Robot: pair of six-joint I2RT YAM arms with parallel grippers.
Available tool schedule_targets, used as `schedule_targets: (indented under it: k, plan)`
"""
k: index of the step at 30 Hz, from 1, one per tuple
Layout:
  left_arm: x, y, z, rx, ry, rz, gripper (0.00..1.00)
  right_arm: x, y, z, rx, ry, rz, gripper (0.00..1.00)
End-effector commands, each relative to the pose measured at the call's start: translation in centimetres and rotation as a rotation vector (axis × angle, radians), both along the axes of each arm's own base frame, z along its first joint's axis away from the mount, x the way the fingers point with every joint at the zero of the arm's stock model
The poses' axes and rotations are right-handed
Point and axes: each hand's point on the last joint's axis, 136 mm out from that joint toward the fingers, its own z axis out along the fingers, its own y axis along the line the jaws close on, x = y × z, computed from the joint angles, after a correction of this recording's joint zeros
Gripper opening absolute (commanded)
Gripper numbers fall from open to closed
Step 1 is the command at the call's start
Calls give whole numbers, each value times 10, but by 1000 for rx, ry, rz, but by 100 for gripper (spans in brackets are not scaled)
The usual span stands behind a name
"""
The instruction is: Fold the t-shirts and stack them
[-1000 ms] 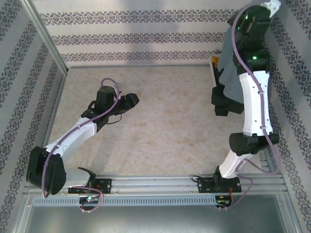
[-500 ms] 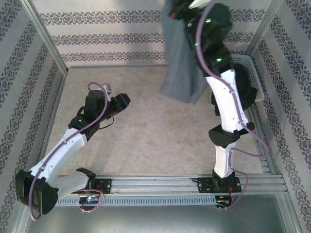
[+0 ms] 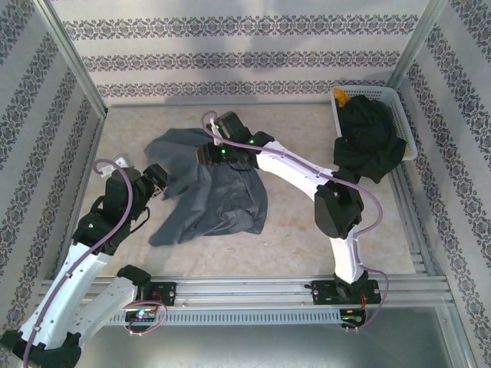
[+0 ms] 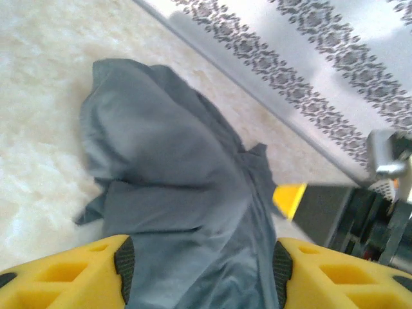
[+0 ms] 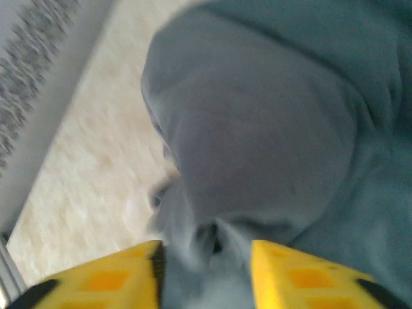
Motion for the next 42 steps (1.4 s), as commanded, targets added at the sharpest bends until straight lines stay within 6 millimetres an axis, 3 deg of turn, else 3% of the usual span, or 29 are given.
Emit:
schedule_targets:
  k: [1, 5, 8, 10, 15, 17, 19, 22, 26, 29, 33, 35, 37, 39, 42]
  plan:
    - [-9, 8, -36, 29, 147, 39, 62, -21, -32, 18, 29, 68, -8, 53]
    - [-7, 9, -68, -29, 264, 81, 64, -28, -104, -11, -145, 41, -158, 57]
    - [3, 14, -88, -105, 345, 106, 64, -55, -119, -38, -266, 29, -103, 56]
    - [11, 22, -99, -171, 389, 145, 63, -78, -107, -53, -298, 17, 10, 55]
    - [32, 45, -122, -318, 418, 274, 62, -151, -48, -95, -340, 91, 376, 57]
    - [40, 55, -126, -339, 412, 316, 62, -168, -37, -116, -369, 177, 438, 53]
    - [49, 63, -124, -348, 401, 339, 62, -169, -39, -137, -457, 212, 429, 51]
    - [59, 77, -117, -342, 386, 371, 62, -155, -68, -166, -591, 309, 312, 41]
    - [63, 93, -107, -346, 355, 402, 62, -122, -158, -189, -813, 435, 49, 26]
    - [59, 97, -104, -335, 354, 410, 62, -91, -224, -188, -854, 514, -139, 25]
    - [51, 96, -107, -336, 366, 414, 62, -28, -291, -161, -830, 485, -354, 25]
    - [49, 94, -112, -341, 379, 409, 62, 3, -302, -143, -778, 431, -403, 25]
    - [47, 92, -120, -348, 399, 406, 62, 31, -297, -116, -756, 338, -394, 27]
    - [46, 93, -124, -341, 410, 404, 62, 45, -281, -92, -728, 255, -363, 32]
    - [45, 94, -130, -325, 421, 405, 61, 41, -250, -65, -682, 173, -311, 41]
